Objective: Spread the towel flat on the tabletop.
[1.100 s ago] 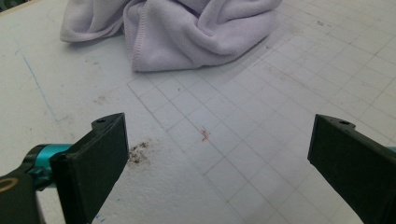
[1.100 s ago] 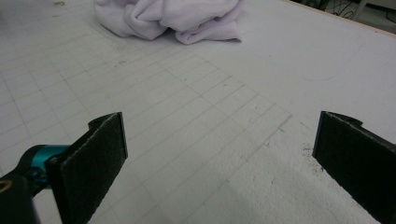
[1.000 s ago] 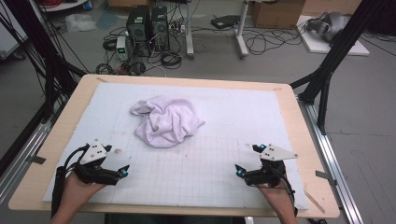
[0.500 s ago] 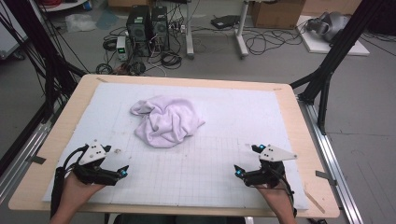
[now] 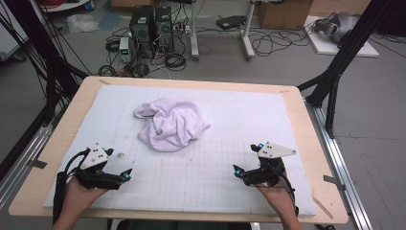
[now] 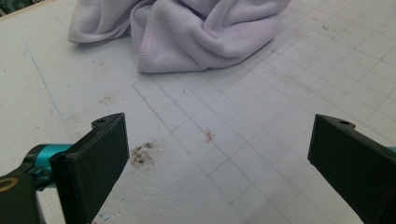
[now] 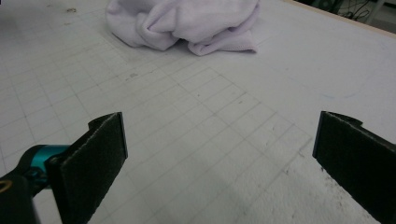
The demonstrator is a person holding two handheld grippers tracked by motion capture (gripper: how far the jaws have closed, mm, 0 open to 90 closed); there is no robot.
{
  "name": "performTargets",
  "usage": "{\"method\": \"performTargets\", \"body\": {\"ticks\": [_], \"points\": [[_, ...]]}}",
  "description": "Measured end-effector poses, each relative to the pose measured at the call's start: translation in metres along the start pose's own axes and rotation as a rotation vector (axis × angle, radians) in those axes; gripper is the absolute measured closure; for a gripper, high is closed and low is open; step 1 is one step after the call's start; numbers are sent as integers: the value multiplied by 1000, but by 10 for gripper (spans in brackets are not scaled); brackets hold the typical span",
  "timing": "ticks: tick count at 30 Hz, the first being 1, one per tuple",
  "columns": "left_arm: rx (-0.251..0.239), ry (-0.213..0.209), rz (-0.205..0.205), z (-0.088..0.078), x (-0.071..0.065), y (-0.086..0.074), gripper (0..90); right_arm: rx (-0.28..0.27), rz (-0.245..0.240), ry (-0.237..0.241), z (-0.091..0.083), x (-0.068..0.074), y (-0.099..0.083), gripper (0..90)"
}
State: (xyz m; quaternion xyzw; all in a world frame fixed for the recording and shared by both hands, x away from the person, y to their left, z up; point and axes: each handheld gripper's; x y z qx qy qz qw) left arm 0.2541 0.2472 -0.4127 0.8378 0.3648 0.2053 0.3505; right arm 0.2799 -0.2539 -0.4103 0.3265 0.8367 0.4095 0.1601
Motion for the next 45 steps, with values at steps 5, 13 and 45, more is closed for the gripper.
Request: {"method": "performTargets", "body": {"ticks": [5, 13, 45], "points": [[5, 2, -7, 2, 1, -1, 58, -7, -6, 14, 9, -5, 18, 22], [-3, 7, -17, 0, 5, -2, 58, -10, -11, 52, 27, -19, 72, 47], [-25, -4, -6, -1, 5, -1, 58, 106, -140, 186, 177, 1, 129, 183]]}}
Point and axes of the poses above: each handheld gripper's, and its own axes: z roughly forward along the jaws, y roughly out of its top, x roughly to its left, and after that the axes turned 8 degrees about x, right-handed
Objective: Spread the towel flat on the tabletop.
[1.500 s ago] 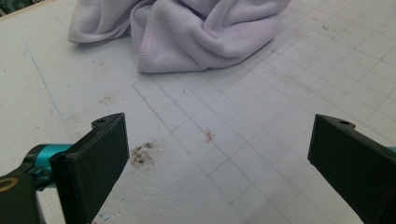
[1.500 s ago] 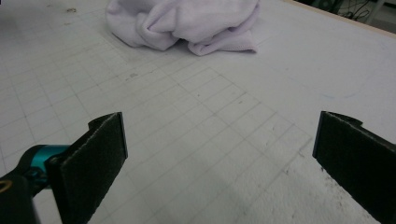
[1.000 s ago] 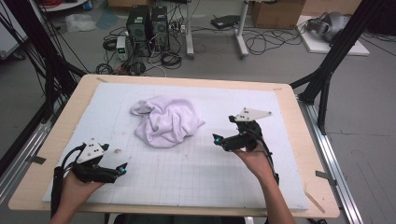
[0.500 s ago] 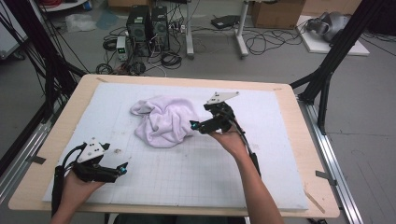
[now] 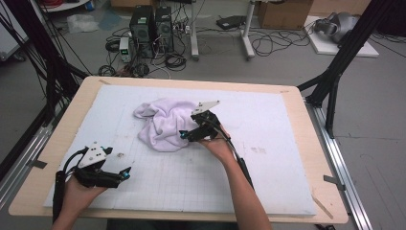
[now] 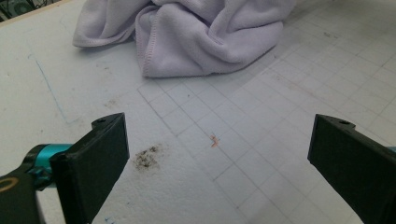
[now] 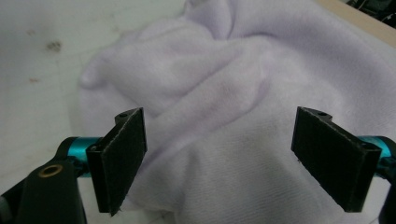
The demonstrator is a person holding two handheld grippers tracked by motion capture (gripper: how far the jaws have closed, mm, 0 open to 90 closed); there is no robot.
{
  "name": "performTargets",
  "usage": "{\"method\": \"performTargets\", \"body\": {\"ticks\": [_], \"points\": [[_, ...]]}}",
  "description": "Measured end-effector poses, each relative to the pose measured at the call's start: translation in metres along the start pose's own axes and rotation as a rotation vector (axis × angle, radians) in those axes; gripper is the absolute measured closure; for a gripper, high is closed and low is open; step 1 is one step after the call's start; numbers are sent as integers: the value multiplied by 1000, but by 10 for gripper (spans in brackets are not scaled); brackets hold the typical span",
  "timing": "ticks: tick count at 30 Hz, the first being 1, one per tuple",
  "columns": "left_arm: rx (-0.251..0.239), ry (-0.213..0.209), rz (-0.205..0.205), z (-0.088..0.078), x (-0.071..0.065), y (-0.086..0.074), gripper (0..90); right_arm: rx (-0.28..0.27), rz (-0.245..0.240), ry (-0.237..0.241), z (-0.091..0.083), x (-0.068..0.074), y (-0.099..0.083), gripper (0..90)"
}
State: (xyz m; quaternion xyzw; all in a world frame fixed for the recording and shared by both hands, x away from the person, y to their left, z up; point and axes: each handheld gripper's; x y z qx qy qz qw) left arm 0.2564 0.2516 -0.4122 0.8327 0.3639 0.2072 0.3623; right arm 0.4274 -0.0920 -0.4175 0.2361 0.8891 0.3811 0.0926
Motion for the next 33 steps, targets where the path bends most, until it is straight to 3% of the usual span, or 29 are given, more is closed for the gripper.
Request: {"method": "performTargets", "body": {"ticks": [3, 6, 10, 11, 15, 19, 21, 22, 26, 30, 33], "points": [[-8, -1, -10, 1, 0, 0, 58, 20, 4, -4, 9, -3, -3, 215], [4, -3, -3, 2, 1, 0, 58, 52, -14, -27, 18, -1, -5, 321], [7, -7, 5, 3, 0, 1, 58, 63, -46, -37, 23, 2, -6, 575], [4, -6, 3, 3, -1, 1, 58, 56, -37, -13, 21, 1, -6, 727], [2, -3, 0, 2, 0, 1, 58, 27, -12, 25, 11, -2, -7, 775], [-7, -6, -9, 1, 1, 1, 58, -13, -26, 42, -11, -2, -6, 780], [-13, -10, -6, 0, 0, 2, 58, -12, -57, 65, -30, 2, -7, 781], [-18, -15, -6, 0, -1, 2, 58, -12, -57, 65, -30, 2, -7, 781], [-24, -23, 8, -1, -6, 6, 60, -19, -91, 79, -59, 9, -14, 781], [-27, -39, 25, 1, -11, 9, 71, 0, -127, 97, -85, 17, -27, 781], [-34, -58, 34, 4, -16, 13, 77, 19, -124, 111, -95, 20, -42, 758]]}}
Point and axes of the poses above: each handheld gripper's, and its own axes: z roughly forward along the jaws, y roughly out of its top, x roughly to its left, and after that the axes turned 8 degrees about x, right-handed
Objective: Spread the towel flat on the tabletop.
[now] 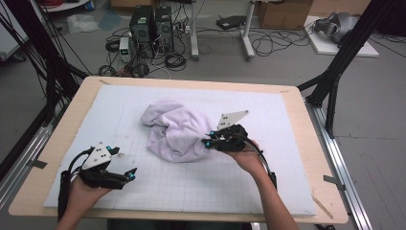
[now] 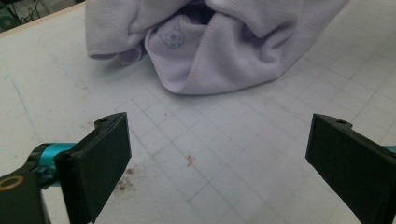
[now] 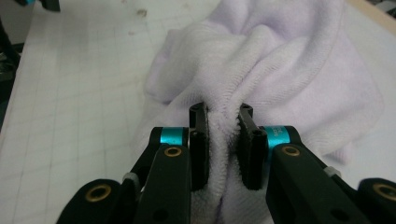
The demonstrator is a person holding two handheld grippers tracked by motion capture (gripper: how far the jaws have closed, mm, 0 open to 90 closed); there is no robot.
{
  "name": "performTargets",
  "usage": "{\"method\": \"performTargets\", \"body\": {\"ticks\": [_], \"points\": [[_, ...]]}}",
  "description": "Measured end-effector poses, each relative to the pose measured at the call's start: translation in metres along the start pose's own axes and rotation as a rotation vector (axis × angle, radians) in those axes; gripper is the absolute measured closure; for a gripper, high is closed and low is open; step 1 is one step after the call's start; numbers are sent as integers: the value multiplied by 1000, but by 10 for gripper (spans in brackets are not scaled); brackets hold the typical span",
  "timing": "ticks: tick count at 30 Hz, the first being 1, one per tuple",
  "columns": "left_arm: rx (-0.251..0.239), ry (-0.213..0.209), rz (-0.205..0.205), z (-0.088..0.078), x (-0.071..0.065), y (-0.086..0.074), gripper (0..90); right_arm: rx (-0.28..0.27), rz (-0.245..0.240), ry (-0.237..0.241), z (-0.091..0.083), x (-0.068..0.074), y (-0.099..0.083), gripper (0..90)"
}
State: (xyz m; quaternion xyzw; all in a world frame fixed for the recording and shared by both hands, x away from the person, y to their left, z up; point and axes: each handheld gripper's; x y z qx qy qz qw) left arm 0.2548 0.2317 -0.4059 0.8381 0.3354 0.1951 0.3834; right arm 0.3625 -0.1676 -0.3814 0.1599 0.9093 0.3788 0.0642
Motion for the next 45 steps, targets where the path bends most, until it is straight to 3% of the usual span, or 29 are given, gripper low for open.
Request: {"method": "performTargets", "body": {"ticks": [1, 2, 4, 7, 12, 18, 20, 24, 26, 28, 30, 31, 37, 39, 42, 45], "points": [[2, -7, 8, 2, -1, 2, 81, 5, 12, -7, 0, 0, -5, 675], [3, -17, 11, 4, -2, 4, 97, -8, 62, -21, -2, 0, -14, 555], [2, -32, 24, 7, -3, 9, 108, -29, 70, -12, -5, 0, -18, 547], [12, -53, 47, 14, -2, 15, 192, -68, 89, -58, -17, 1, -31, 451], [26, -83, 73, 35, 0, 34, 254, -41, 121, -62, -15, -3, -37, 391], [64, -146, 73, 72, 4, 59, 346, 43, 109, -64, 8, -6, -37, 379], [66, -146, 72, 83, 3, 61, 376, 77, 118, -59, 16, -8, -39, 383], [123, -135, 103, 104, 0, 61, 457, 114, 142, -30, 29, -13, -44, 430], [161, -136, 133, 113, 0, 59, 567, 113, 145, -23, 32, -14, -44, 501], [206, -155, 143, 118, -1, 57, 733, 105, 132, -2, 33, -13, -44, 620], [199, -167, 147, 115, 0, 57, 849, 108, 107, 8, 31, -10, -42, 714], [188, -173, 145, 111, 0, 58, 857, 109, 91, 4, 30, -8, -41, 739], [117, -180, 122, 65, 3, 50, 863, 46, 47, 7, 8, 6, -32, 757], [91, -181, 102, 48, 3, 41, 863, 25, 25, 13, -1, 15, -29, 758], [68, -176, 107, 24, -3, 28, 863, -19, 12, 24, -10, 32, -31, 764], [63, -189, 108, 5, -10, 14, 865, -28, 10, 74, -14, 53, -38, 769]]}}
Point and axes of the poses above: each handheld gripper's, and its own axes: z roughly forward along the jaws, y roughly out of its top, x roughly to its left, and after that the axes turned 8 degrees about x, right-handed
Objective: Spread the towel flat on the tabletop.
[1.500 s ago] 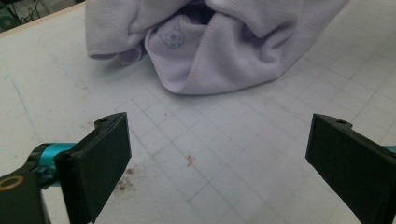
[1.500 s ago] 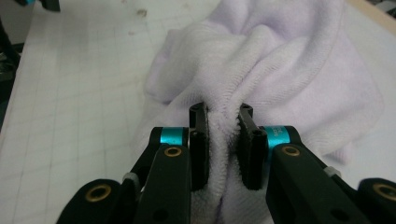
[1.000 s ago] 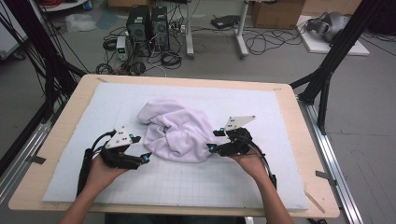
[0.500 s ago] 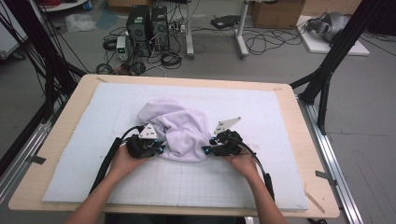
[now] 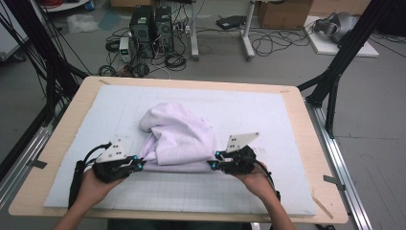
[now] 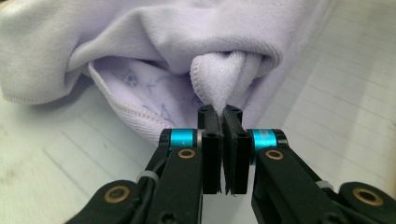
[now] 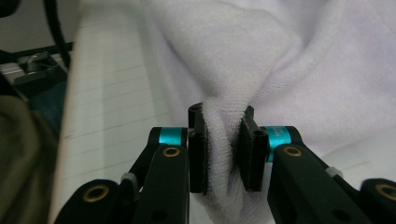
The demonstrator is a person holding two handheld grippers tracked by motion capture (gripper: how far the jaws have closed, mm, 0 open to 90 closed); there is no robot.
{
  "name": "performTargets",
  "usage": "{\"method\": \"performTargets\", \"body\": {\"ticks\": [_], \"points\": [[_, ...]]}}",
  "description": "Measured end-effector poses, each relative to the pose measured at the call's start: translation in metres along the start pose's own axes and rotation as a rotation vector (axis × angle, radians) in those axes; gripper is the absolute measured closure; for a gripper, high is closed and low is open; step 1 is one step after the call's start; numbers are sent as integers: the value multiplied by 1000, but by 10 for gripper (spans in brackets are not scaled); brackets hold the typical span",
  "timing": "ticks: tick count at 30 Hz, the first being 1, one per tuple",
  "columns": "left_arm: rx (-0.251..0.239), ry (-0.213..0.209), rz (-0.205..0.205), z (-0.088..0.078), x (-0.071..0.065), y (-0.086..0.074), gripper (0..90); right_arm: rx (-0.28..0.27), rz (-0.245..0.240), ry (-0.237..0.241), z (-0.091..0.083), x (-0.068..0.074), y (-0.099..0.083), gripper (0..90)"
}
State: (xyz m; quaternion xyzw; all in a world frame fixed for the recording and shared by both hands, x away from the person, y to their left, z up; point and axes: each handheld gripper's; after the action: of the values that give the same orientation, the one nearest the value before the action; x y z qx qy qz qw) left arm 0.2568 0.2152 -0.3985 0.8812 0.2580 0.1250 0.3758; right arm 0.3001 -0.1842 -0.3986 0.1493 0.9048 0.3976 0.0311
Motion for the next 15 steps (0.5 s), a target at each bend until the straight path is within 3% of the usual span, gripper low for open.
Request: {"method": "performTargets", "body": {"ticks": [4, 6, 7, 9, 11, 15], "points": [[24, -15, 19, -13, -15, -17, 864, 25, -17, 87, 5, 29, -8, 744], [39, -8, 28, -16, -19, -22, 838, 47, -60, 130, 7, 40, -9, 628], [40, 2, 25, -18, -20, -23, 760, 51, -75, 132, 6, 42, -8, 576], [25, 4, 16, -20, -18, -21, 615, 16, -50, 120, -1, 40, -7, 519], [8, 6, 6, -19, -14, -15, 545, -28, -19, 90, -10, 29, -6, 497], [-2, 5, -16, 1, 3, 3, 506, -31, 25, -53, -9, 4, -2, 480]]}}
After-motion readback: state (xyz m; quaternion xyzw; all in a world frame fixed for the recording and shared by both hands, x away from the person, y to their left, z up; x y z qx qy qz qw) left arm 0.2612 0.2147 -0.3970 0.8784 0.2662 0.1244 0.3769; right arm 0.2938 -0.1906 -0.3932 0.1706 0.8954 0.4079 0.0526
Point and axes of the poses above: each handheld gripper's, and its own axes: z roughly forward along the jaws, y roughly out of its top, x roughly to its left, and after that the axes turned 8 degrees about x, right-handed
